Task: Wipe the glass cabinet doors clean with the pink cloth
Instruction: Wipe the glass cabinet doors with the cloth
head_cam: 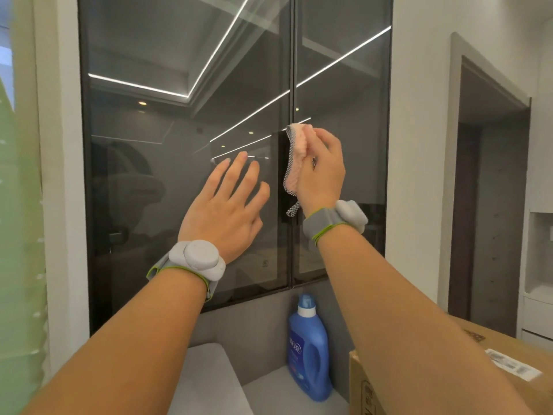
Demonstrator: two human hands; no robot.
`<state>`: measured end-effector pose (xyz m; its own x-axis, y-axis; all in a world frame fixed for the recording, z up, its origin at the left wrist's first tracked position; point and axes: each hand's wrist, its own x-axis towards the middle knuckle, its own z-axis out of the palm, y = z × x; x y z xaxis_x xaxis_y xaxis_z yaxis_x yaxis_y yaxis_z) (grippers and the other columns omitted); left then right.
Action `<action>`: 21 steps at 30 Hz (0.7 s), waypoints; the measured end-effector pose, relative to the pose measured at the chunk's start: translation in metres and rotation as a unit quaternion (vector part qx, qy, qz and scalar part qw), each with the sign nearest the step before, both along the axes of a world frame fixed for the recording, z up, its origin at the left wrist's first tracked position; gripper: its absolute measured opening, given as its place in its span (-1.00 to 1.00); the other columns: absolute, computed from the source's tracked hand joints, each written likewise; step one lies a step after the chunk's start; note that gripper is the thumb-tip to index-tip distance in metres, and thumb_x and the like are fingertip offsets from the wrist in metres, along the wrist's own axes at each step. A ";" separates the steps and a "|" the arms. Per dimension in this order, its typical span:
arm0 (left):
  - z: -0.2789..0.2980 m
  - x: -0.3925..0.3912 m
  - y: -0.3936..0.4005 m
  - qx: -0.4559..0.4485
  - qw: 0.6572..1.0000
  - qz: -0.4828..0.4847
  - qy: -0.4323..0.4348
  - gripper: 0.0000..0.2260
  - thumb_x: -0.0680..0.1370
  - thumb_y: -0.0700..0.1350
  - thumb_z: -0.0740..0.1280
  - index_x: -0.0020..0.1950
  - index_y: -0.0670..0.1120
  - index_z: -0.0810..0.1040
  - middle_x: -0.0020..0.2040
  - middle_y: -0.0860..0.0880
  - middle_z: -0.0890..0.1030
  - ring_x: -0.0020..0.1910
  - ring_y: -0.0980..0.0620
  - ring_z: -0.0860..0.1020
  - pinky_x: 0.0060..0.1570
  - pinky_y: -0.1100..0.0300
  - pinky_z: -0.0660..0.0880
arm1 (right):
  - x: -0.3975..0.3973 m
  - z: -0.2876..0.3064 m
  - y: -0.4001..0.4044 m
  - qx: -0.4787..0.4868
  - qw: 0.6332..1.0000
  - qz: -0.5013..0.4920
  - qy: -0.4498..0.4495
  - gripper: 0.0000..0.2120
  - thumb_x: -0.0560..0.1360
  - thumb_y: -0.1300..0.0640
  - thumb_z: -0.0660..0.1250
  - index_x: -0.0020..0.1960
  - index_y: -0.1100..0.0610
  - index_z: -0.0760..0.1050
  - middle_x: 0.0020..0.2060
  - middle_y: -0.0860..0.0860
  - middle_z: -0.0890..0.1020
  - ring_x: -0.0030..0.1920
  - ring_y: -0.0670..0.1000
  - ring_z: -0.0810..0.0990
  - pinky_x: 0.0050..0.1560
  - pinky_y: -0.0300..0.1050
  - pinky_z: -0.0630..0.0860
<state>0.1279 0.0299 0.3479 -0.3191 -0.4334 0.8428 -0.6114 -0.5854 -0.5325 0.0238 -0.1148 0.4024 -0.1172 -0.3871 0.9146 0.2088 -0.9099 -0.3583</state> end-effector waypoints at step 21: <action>-0.004 0.003 0.000 0.013 1.000 0.005 -0.007 -0.62 0.67 -0.02 0.17 0.43 -0.15 0.45 0.59 -0.30 0.34 0.65 -0.35 0.16 0.62 -0.22 0.14 | 0.016 -0.005 0.000 -0.088 0.958 -0.247 0.113 -0.36 0.59 0.22 0.33 0.62 0.17 0.20 0.48 0.10 0.39 0.04 0.18 0.47 0.03 -0.22 0.20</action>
